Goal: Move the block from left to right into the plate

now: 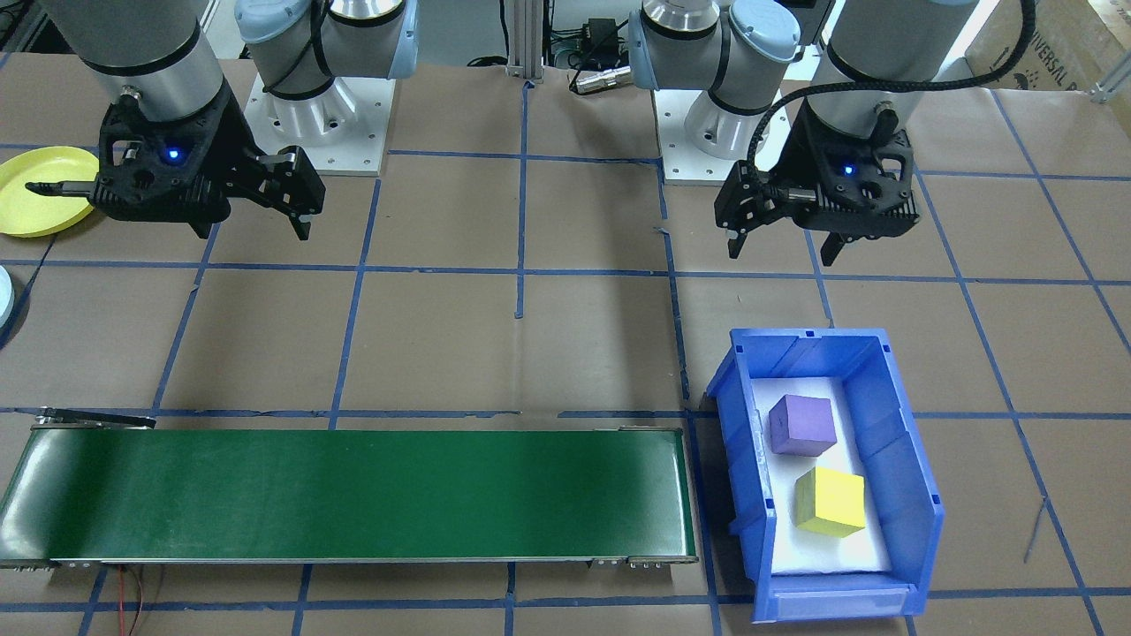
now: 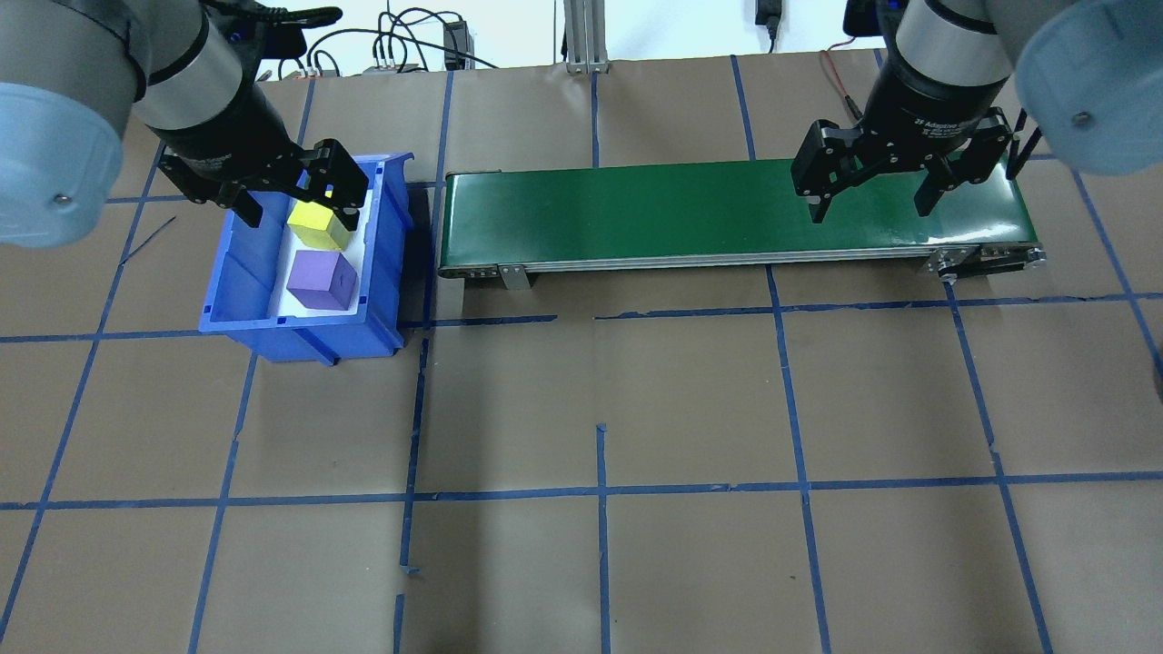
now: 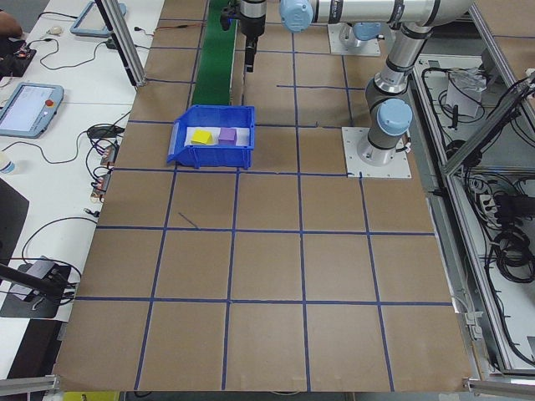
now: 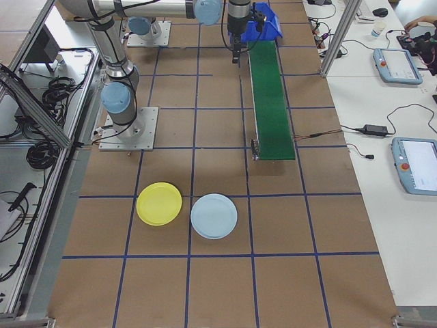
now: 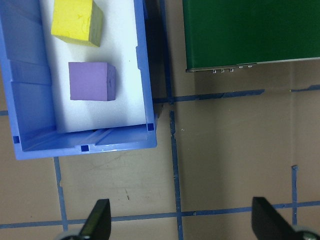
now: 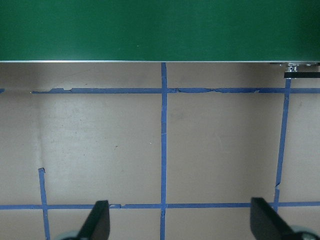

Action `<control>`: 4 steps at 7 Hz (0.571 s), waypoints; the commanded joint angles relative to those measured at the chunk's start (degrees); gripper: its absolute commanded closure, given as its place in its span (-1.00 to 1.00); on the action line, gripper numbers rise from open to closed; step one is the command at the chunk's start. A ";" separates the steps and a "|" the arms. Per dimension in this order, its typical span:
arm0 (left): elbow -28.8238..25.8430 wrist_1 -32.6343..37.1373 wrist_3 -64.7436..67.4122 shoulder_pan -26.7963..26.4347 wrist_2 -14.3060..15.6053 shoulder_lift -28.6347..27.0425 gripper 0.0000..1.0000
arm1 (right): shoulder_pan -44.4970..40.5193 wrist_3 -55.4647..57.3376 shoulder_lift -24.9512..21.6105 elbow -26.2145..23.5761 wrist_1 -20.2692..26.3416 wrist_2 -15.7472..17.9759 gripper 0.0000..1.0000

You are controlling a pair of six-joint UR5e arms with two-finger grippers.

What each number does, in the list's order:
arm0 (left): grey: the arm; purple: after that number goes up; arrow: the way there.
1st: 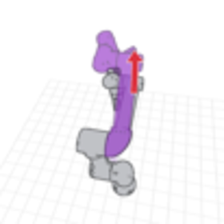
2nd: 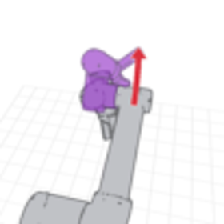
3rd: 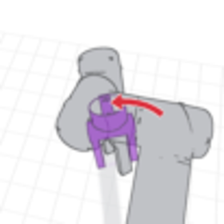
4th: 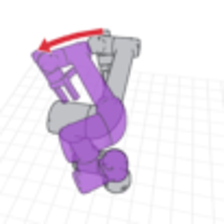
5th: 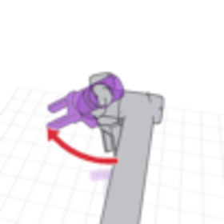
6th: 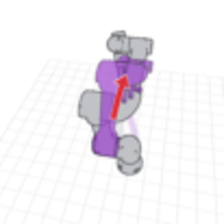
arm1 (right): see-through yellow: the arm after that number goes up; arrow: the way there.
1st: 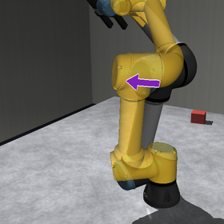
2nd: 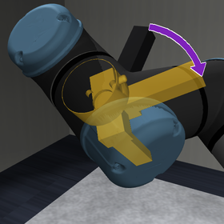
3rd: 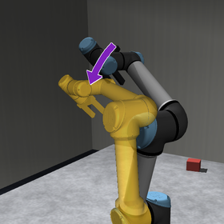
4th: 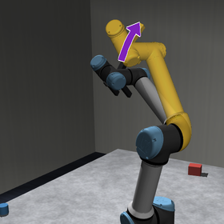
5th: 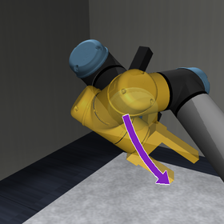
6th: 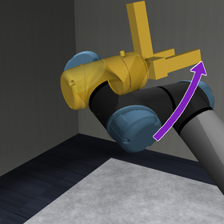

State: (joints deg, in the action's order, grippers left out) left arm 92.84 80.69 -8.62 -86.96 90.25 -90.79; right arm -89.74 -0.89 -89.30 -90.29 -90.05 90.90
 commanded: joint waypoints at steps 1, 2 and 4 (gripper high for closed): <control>0.58 -5.71 -3.94 4.07 -0.34 -4.03 -1.00 | 0.00 -0.08 0.00 -0.06 -0.13 -0.02 -1.00; 0.50 -5.71 -3.78 5.04 -0.16 -5.44 -1.00 | 0.00 -0.52 0.00 -0.93 -0.30 -0.02 -1.00; 0.59 -6.06 -3.43 7.23 -0.16 -8.94 -1.00 | 0.00 -0.35 0.00 -1.11 -0.39 -0.02 -1.00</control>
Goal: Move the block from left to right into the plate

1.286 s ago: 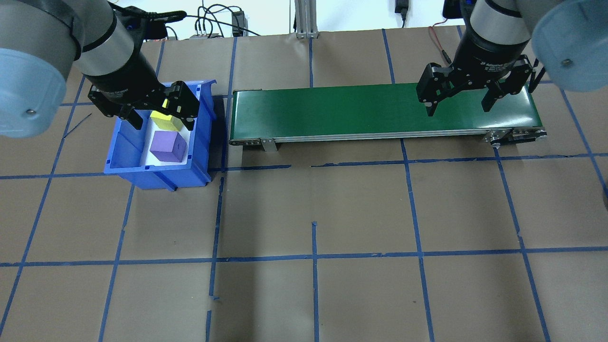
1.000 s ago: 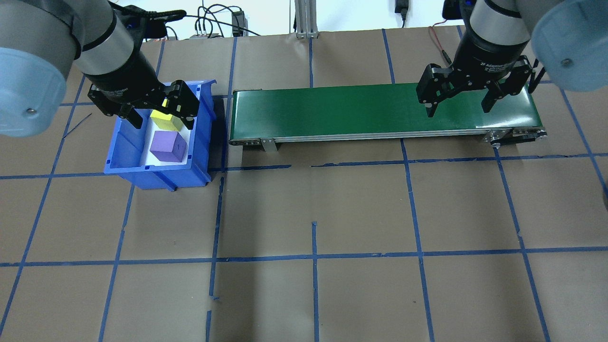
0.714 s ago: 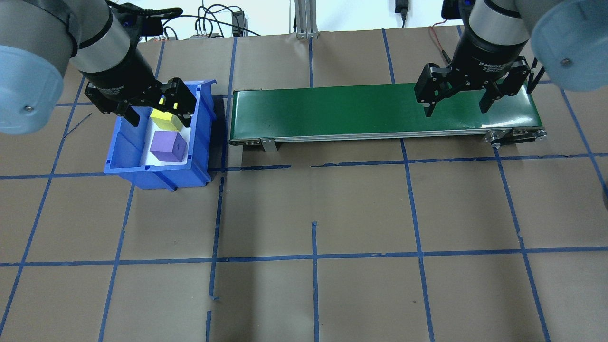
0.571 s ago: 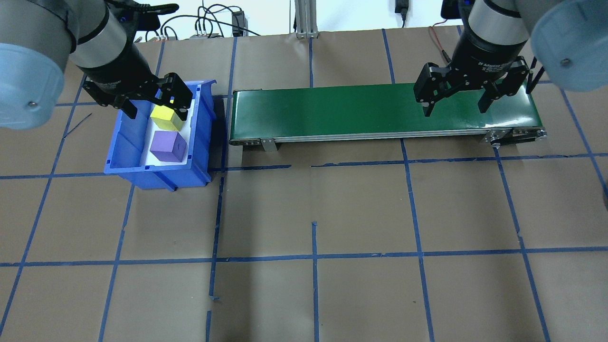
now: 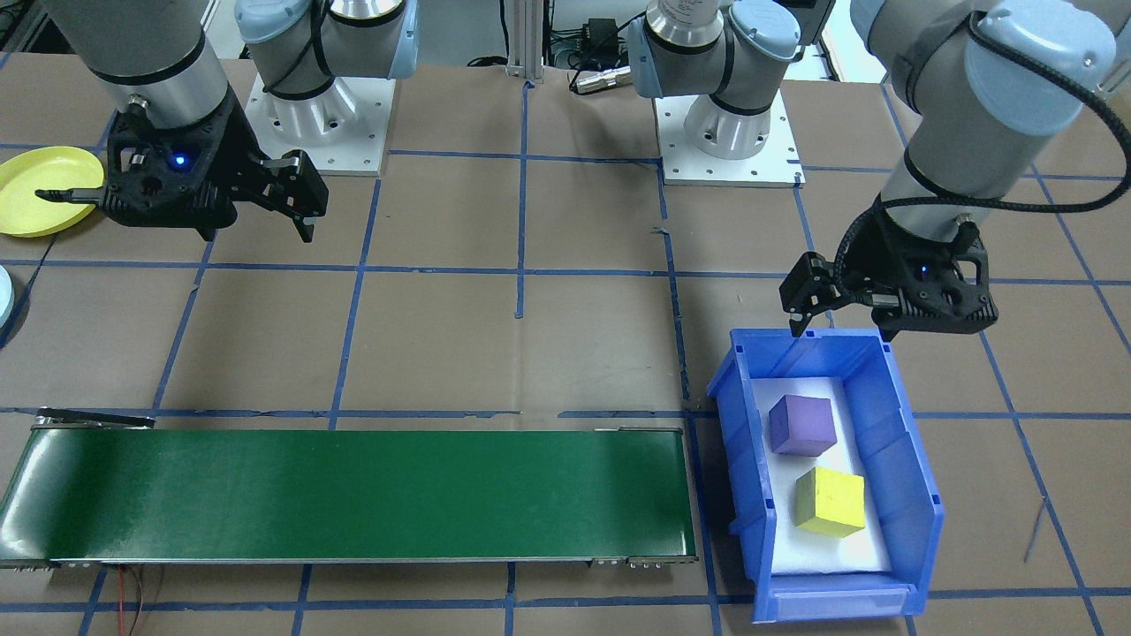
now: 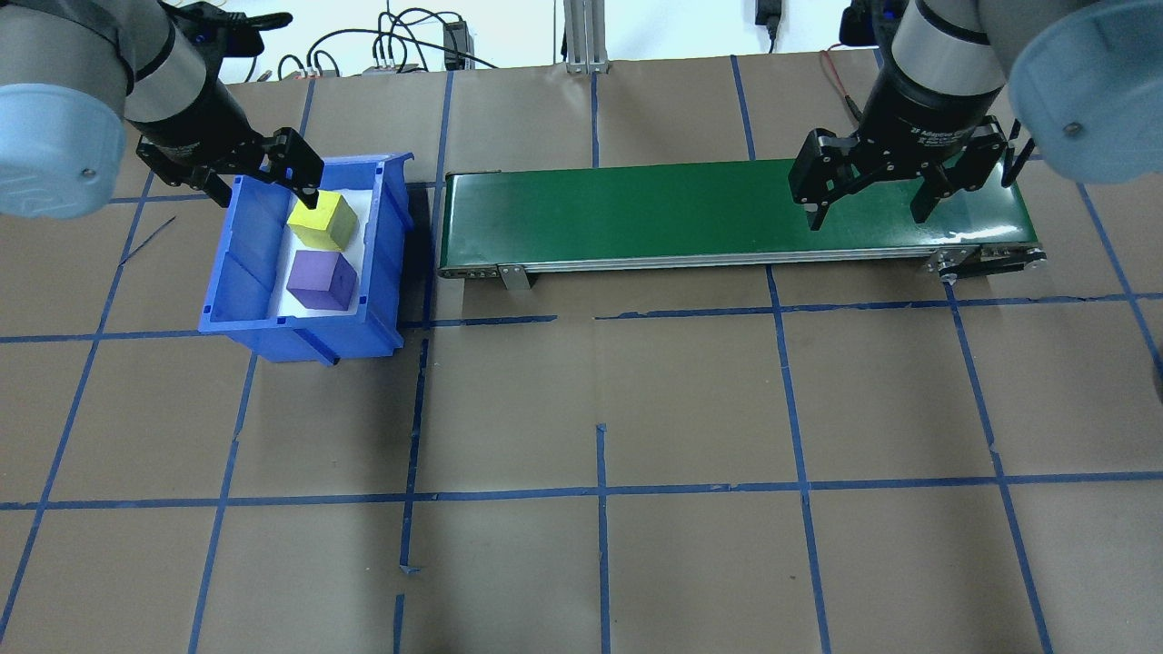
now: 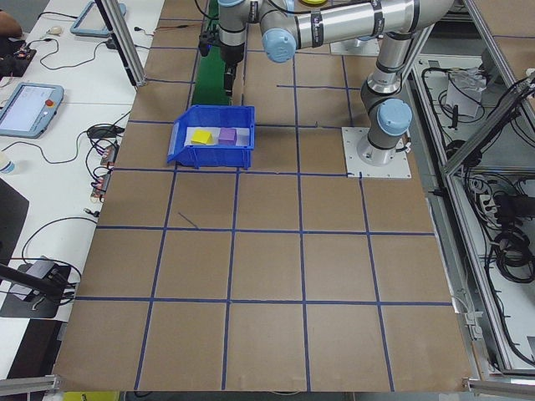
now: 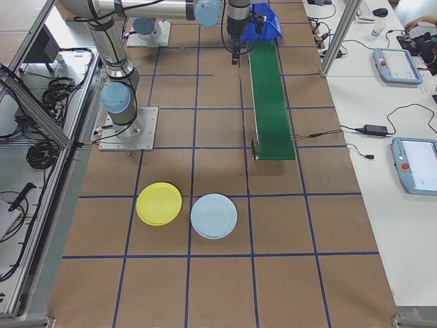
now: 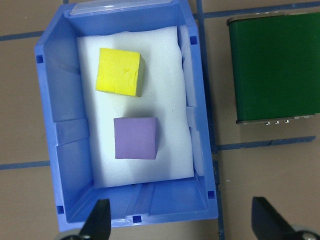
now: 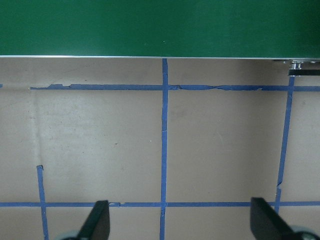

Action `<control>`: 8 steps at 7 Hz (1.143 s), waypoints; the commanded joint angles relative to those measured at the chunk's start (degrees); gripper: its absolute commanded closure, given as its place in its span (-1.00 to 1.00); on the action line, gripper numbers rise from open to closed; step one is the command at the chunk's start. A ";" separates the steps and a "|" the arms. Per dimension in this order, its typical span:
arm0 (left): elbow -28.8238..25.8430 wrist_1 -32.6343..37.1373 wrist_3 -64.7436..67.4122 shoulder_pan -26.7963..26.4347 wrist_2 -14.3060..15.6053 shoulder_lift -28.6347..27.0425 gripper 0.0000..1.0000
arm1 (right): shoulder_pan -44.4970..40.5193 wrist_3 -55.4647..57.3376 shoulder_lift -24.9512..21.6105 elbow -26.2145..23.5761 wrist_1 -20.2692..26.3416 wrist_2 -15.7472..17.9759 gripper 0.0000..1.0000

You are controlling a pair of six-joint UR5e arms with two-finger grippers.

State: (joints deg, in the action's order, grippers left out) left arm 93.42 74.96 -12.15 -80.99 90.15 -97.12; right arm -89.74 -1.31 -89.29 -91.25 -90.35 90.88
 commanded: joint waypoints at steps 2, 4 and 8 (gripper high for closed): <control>0.01 -10.83 -1.55 1.98 0.46 -10.33 -1.00 | 0.00 0.17 0.00 -0.24 -0.18 0.00 -1.00; 0.35 -11.16 -3.50 3.47 0.20 -13.25 -1.00 | 0.00 0.00 0.00 -0.33 -0.61 0.09 -1.00; 5.18 -11.07 -2.80 3.56 0.38 -16.26 -1.00 | -0.17 0.52 0.00 -1.47 -2.55 0.18 -1.00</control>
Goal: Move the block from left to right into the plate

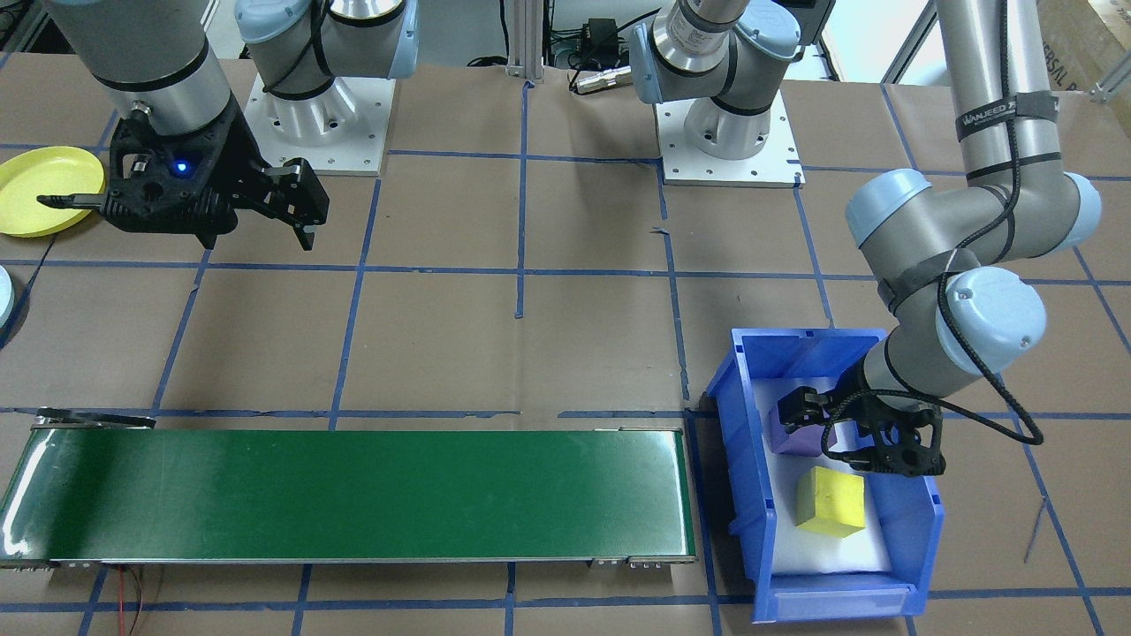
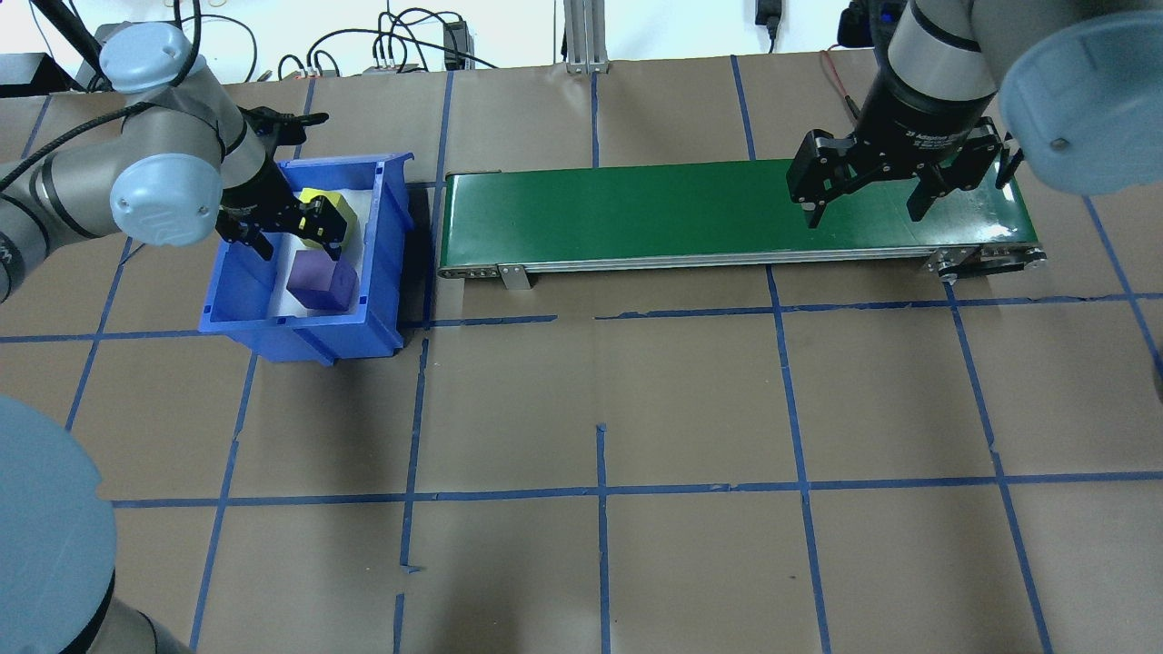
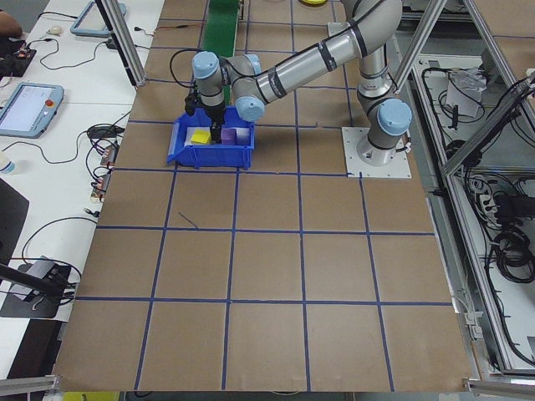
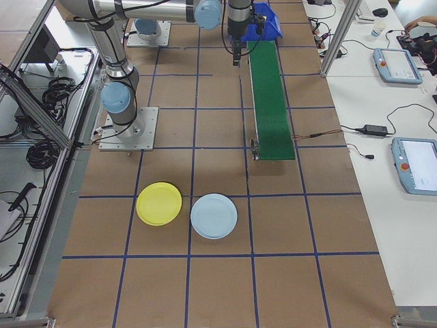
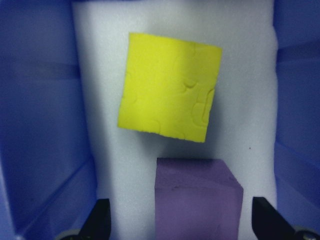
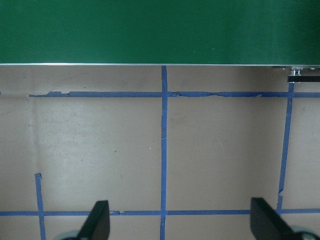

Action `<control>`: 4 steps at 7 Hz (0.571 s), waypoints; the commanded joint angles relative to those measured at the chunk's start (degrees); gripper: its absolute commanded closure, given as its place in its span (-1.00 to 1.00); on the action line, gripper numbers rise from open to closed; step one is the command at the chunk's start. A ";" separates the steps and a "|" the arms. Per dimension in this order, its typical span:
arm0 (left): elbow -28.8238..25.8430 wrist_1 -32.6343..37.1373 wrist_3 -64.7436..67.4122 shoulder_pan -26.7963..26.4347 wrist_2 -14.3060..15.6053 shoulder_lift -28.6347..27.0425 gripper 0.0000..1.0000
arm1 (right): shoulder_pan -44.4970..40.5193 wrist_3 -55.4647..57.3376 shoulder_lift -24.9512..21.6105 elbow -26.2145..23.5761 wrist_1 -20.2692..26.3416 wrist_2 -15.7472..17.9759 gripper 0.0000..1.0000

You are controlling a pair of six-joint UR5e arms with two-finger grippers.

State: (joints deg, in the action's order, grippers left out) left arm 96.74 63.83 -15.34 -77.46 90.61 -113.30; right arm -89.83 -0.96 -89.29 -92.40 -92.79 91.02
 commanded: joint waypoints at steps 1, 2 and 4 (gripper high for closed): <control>2.05 0.24 1.01 0.03 -0.43 0.00 -1.00 | -0.09 0.17 -0.01 -0.24 -0.11 0.03 -1.00; 2.92 0.50 1.45 0.03 -0.52 -0.08 -1.00 | -0.09 0.17 -0.01 -0.24 -0.11 0.03 -1.00; 4.33 -0.02 1.36 0.03 -0.61 0.00 0.04 | -0.09 0.17 -0.01 -0.24 -0.11 0.29 -1.00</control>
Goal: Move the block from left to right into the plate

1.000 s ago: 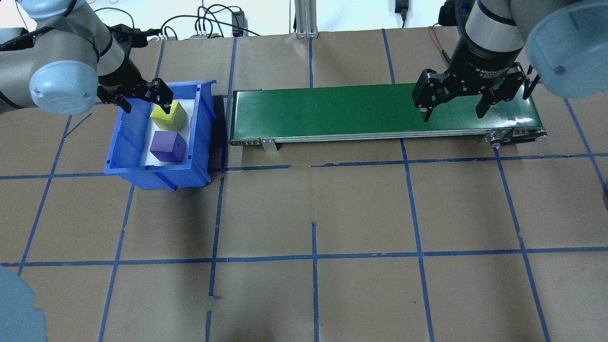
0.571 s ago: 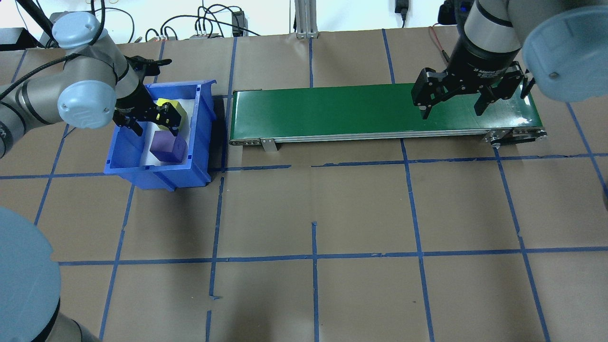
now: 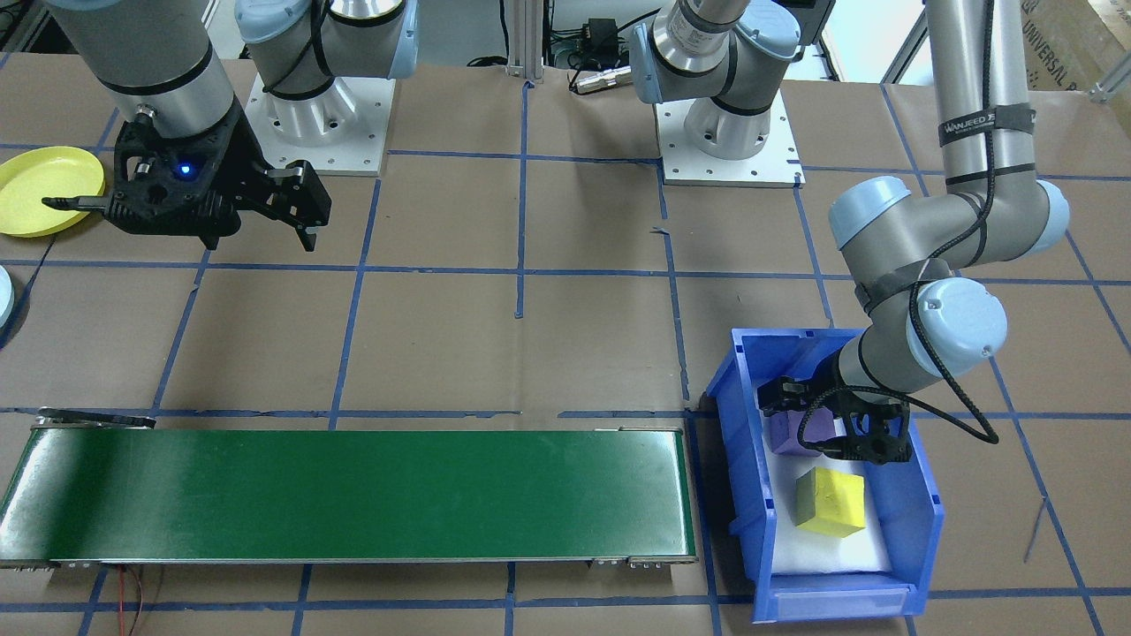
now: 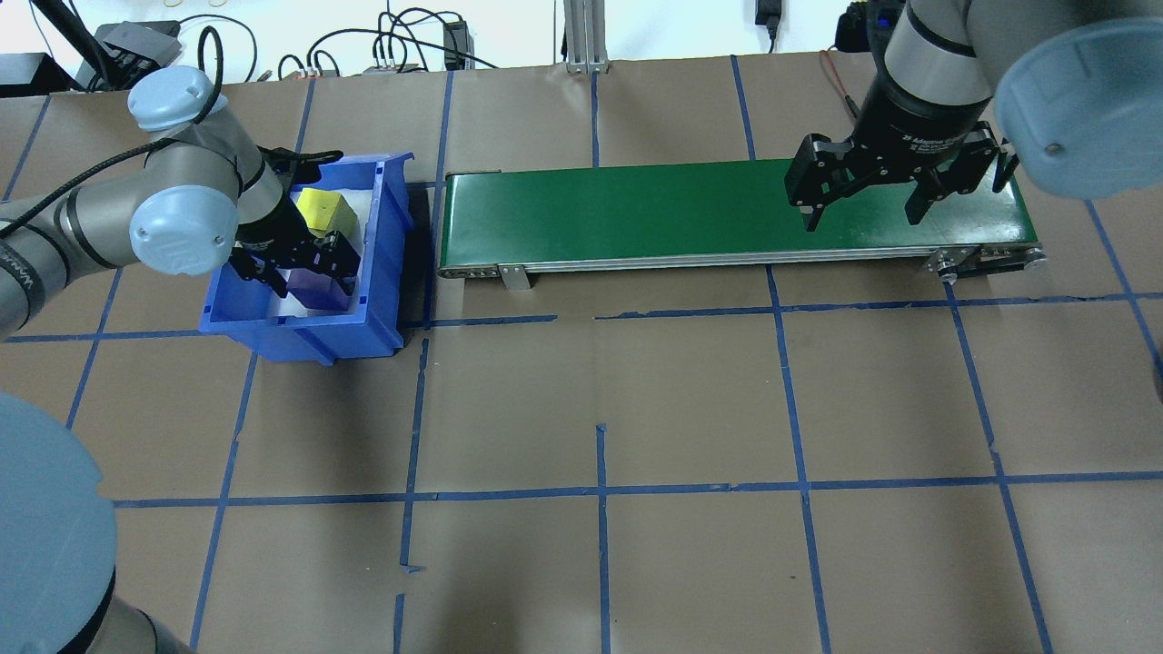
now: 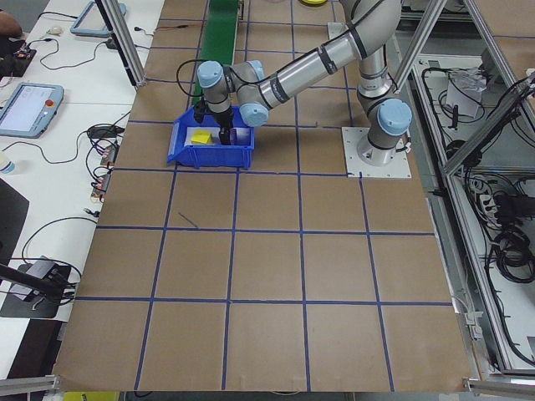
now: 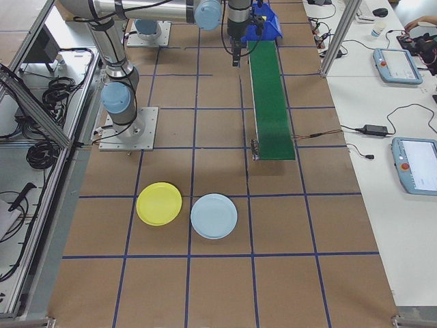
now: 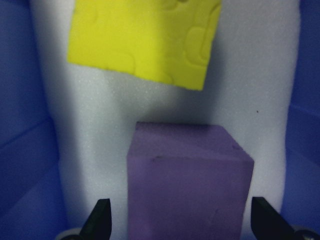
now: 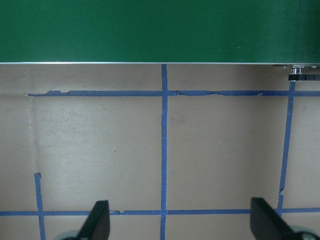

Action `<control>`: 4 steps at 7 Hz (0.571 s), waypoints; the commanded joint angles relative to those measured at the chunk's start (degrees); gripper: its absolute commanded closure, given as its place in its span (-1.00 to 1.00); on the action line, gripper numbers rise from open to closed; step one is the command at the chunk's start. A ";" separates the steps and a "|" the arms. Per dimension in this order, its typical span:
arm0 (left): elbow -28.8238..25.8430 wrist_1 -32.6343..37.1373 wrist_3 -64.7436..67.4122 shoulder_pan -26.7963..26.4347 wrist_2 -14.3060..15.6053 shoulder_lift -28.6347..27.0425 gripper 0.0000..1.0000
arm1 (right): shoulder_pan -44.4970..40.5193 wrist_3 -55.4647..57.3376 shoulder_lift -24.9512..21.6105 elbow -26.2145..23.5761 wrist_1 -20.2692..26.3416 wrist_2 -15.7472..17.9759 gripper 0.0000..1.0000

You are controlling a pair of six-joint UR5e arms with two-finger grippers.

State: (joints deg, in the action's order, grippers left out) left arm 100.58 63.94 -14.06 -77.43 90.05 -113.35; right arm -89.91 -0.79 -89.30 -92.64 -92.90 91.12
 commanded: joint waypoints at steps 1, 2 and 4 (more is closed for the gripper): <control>-0.03 -0.13 0.09 0.00 -0.05 0.84 0.30 | 0.00 0.00 0.00 0.00 0.00 -0.06 -1.00; -1.16 -0.74 -0.09 -0.09 0.38 3.11 0.30 | 0.00 0.00 0.00 -0.09 0.00 -0.24 -1.00; -2.84 1.53 1.22 -0.96 0.13 12.23 0.29 | 0.00 0.00 0.00 -0.18 0.00 -0.24 -1.00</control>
State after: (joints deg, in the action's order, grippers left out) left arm 98.47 64.58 -13.78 -77.79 90.40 -106.27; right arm -89.92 -0.79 -89.30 -92.77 -92.90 90.90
